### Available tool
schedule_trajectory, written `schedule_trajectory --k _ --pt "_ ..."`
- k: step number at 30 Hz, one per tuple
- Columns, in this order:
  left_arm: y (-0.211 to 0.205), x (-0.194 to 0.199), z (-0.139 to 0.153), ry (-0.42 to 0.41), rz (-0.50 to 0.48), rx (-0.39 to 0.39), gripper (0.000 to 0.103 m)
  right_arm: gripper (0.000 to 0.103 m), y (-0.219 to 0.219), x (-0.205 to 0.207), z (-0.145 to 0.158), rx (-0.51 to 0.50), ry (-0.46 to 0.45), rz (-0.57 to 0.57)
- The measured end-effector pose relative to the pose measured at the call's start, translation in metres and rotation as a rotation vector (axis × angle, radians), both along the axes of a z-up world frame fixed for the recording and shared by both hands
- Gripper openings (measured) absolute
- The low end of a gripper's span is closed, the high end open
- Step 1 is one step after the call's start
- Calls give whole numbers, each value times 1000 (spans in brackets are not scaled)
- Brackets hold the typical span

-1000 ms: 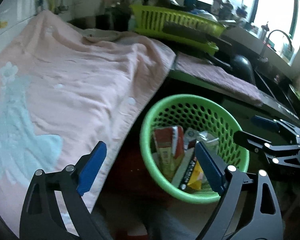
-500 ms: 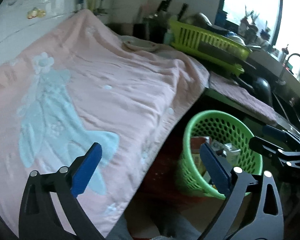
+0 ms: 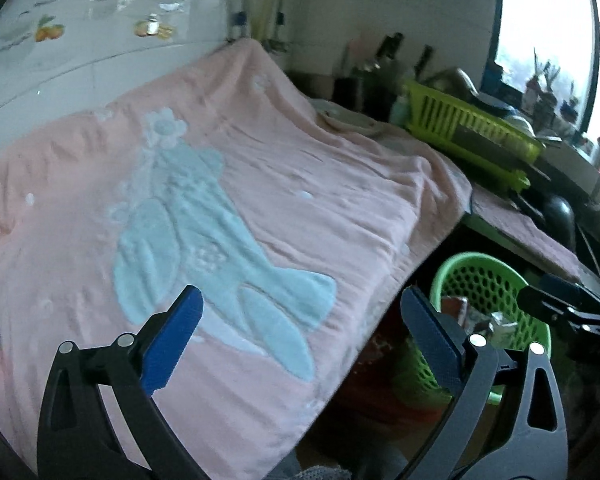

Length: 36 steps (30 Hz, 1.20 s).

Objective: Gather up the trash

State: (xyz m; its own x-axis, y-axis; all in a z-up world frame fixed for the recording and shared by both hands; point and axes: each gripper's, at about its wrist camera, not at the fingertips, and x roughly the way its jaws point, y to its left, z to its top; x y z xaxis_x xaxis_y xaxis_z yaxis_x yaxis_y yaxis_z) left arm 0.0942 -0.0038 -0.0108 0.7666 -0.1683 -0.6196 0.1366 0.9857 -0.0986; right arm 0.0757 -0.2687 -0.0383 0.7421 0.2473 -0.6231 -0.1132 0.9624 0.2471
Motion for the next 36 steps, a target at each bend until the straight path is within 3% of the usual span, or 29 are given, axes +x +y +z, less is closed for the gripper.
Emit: schedule_trajectory --k 13,36 --pt "36 -13 11 -55 118 39 98 95 37 2 2 -60 -54 22" --pt "56 -28 10 -73 151 53 98 95 57 -6 9 -104 -103 33"
